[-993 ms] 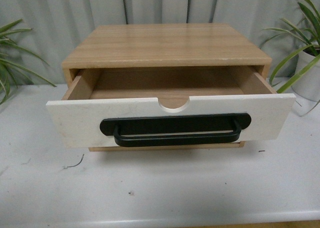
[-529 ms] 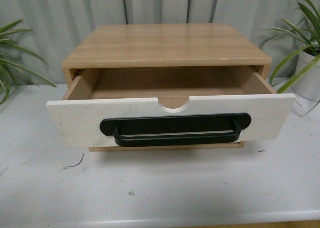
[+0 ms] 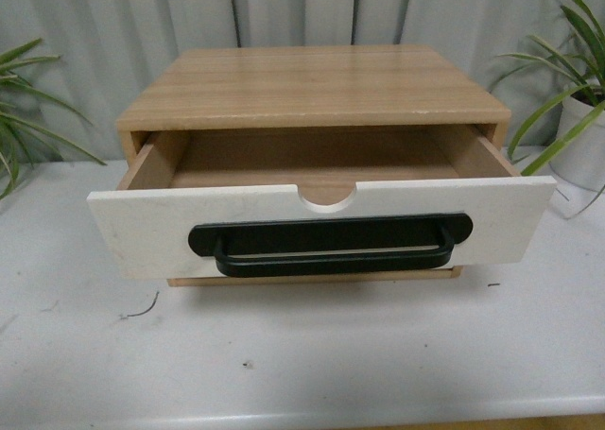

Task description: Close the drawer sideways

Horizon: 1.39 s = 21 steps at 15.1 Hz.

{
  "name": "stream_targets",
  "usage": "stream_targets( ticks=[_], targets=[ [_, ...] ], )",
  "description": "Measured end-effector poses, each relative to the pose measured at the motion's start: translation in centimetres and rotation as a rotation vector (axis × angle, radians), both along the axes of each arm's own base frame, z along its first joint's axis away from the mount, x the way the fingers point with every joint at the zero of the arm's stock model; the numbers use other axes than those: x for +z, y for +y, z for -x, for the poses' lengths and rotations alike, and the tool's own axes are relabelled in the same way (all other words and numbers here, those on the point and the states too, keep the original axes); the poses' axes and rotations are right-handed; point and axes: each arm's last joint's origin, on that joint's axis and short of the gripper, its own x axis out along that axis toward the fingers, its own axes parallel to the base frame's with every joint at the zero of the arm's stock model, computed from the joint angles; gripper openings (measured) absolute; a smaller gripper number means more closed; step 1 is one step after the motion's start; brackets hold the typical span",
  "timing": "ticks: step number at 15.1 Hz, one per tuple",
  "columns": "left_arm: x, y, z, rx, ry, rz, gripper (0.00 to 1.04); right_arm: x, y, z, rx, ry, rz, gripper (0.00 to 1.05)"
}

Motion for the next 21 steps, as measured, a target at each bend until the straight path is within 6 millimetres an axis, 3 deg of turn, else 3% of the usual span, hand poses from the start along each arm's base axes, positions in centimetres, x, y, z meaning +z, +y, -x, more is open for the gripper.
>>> stream_targets(
  ticks=[1, 2, 5, 9, 12, 16, 17, 18, 21],
  targets=[
    [0.5, -0.4, -0.4, 0.067, 0.114, 0.033, 0.98, 0.3, 0.0, -0.6, -0.030, 0.007, -0.094, 0.98],
    [0.7, -0.6, -1.0, 0.175, 0.119, 0.065, 0.98, 1.5, -0.1, -1.5, -0.054, -0.040, -0.172, 0.98],
    [2.0, -0.8, -2.8, 0.173, 0.061, 0.072, 0.98, 4.7, -0.3, -4.2, -0.058, -0.129, -0.171, 0.98],
    [6.6, -2.3, -7.3, -0.070, -0.038, -0.170, 0.98, 7.8, 1.1, -9.6, 0.093, -0.217, 0.198, 0.98],
    [9.6, -5.2, -9.7, -0.315, -0.106, -0.503, 0.98, 8.3, 3.1, -12.7, 0.273, -0.304, 0.714, 0.98],
    [8.3, -8.2, -10.3, -0.684, 0.031, -1.047, 0.98, 6.3, 4.1, -13.4, 0.596, -0.149, 1.317, 0.98],
    [8.4, -9.0, -10.9, -0.781, 0.034, -1.202, 0.98, 6.3, 4.1, -13.5, 0.706, -0.114, 1.541, 0.98],
    [6.9, -10.1, -12.3, -0.855, 0.073, -1.299, 0.98, 4.8, 4.4, -14.1, 0.861, -0.040, 1.691, 0.98],
    [4.9, -10.7, -13.9, -0.864, 0.133, -1.323, 0.98, 3.5, 5.6, -15.5, 0.890, -0.053, 1.701, 0.98]
  ],
)
